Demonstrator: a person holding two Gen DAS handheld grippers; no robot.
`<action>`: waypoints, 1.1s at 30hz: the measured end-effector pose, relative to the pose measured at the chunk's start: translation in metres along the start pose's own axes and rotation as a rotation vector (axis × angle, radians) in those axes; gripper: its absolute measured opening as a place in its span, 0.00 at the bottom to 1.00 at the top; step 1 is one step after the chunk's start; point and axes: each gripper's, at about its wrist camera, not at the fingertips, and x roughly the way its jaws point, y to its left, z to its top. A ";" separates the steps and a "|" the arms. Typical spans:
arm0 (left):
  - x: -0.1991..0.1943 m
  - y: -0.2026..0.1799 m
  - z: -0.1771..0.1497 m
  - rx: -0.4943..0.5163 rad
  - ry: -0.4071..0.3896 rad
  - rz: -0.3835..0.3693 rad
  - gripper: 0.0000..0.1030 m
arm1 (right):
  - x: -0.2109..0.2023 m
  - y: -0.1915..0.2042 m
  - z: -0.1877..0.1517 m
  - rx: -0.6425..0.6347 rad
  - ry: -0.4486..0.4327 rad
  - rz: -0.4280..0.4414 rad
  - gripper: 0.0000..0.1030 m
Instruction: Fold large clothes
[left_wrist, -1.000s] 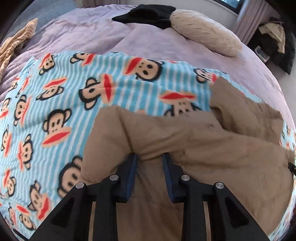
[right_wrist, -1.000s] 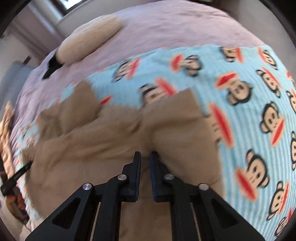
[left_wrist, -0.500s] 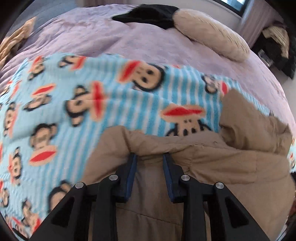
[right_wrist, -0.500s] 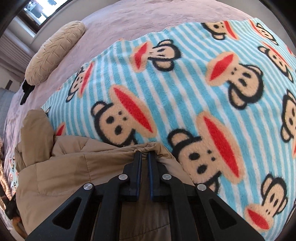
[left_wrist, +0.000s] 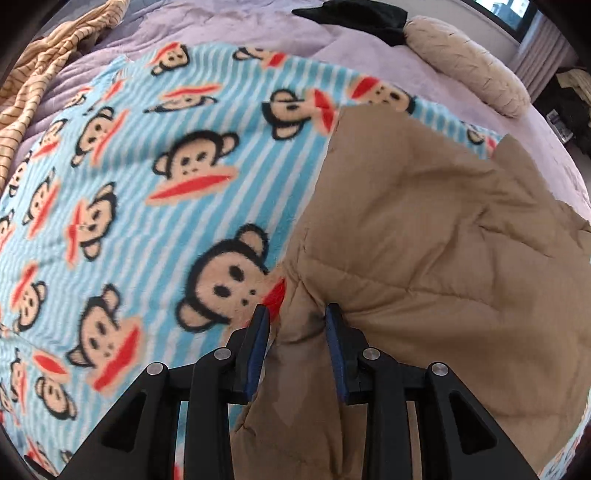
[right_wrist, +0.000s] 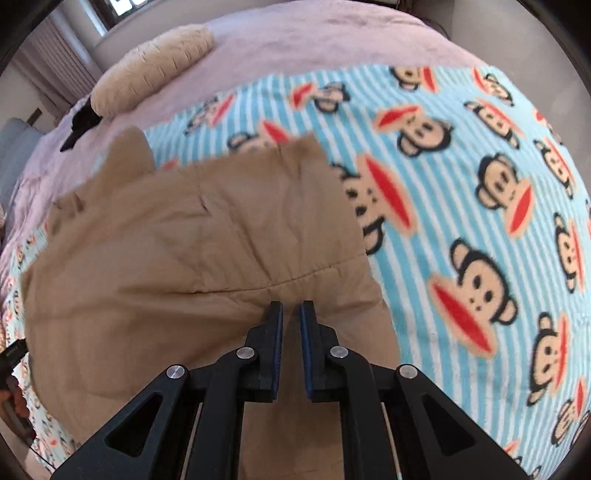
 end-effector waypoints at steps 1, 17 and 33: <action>0.003 -0.004 0.002 0.004 0.002 0.013 0.32 | 0.005 -0.002 0.000 0.012 0.006 0.004 0.10; -0.096 -0.011 -0.032 0.012 -0.039 -0.011 0.91 | -0.071 -0.010 -0.049 0.185 0.026 0.161 0.38; -0.120 -0.024 -0.123 0.034 0.073 -0.080 0.92 | -0.095 0.000 -0.138 0.284 0.096 0.258 0.62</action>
